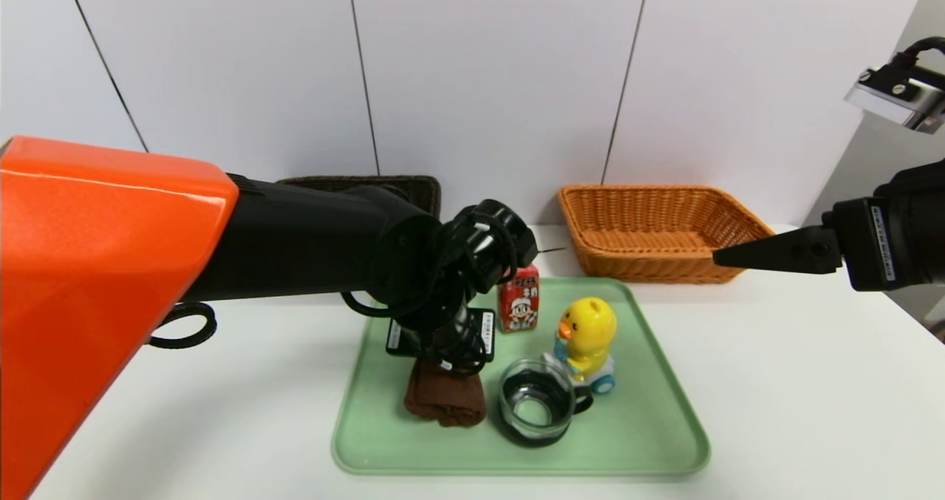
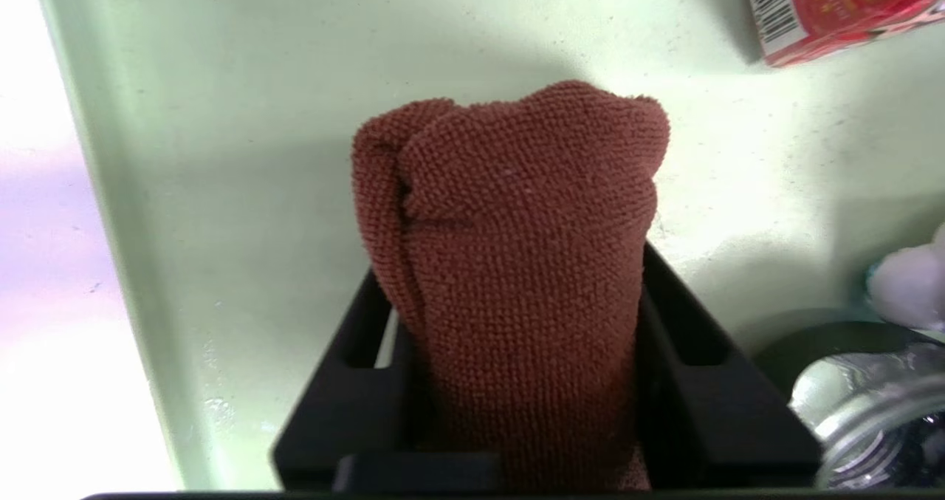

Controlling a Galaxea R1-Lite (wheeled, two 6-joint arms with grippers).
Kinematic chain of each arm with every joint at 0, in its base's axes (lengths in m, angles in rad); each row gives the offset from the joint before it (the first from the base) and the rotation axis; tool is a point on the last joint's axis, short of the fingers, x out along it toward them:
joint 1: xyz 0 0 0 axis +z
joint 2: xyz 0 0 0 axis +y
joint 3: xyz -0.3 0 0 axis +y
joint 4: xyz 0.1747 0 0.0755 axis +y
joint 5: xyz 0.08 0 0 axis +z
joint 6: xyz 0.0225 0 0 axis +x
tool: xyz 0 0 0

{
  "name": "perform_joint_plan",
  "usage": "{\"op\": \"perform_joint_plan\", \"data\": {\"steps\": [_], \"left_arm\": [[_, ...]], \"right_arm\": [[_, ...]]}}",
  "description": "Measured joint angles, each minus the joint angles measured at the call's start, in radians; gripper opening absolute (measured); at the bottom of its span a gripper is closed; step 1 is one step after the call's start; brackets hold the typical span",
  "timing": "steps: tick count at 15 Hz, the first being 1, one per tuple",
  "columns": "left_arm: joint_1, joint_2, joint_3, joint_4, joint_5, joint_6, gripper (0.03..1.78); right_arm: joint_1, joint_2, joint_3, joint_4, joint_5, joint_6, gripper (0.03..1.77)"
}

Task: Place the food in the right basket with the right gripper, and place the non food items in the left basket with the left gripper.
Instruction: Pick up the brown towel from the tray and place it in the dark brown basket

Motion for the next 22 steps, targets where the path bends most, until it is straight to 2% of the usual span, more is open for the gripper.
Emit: {"op": "perform_joint_plan", "data": {"steps": [1, 5, 9, 11, 14, 18, 22], "left_arm": [[0.000, -0.015, -0.001, 0.001, 0.001, 0.002, 0.47], [0.013, -0.095, -0.001, 0.020, 0.002, 0.012, 0.47], [0.080, -0.186, -0.006, 0.023, -0.002, 0.107, 0.47], [0.119, -0.231, -0.026, 0.018, -0.013, 0.201, 0.47], [0.217, -0.267, -0.081, 0.015, -0.039, 0.394, 0.47], [0.350, -0.264, -0.156, 0.013, -0.135, 0.661, 0.47], [0.462, -0.203, -0.245, -0.034, -0.151, 0.892, 0.47]], "right_arm": [[0.000, -0.002, 0.000, 0.000, 0.000, 0.001, 1.70], [-0.011, -0.006, 0.002, 0.000, 0.001, 0.001, 1.70], [-0.017, -0.017, 0.007, 0.000, 0.001, 0.000, 1.70], [-0.023, -0.023, 0.012, 0.000, 0.001, 0.000, 1.70], [-0.026, -0.028, 0.015, 0.000, 0.002, 0.001, 1.70], [-0.027, -0.037, 0.019, 0.001, 0.001, 0.000, 1.70], [-0.027, -0.044, 0.042, 0.000, 0.002, -0.001, 1.70]]}}
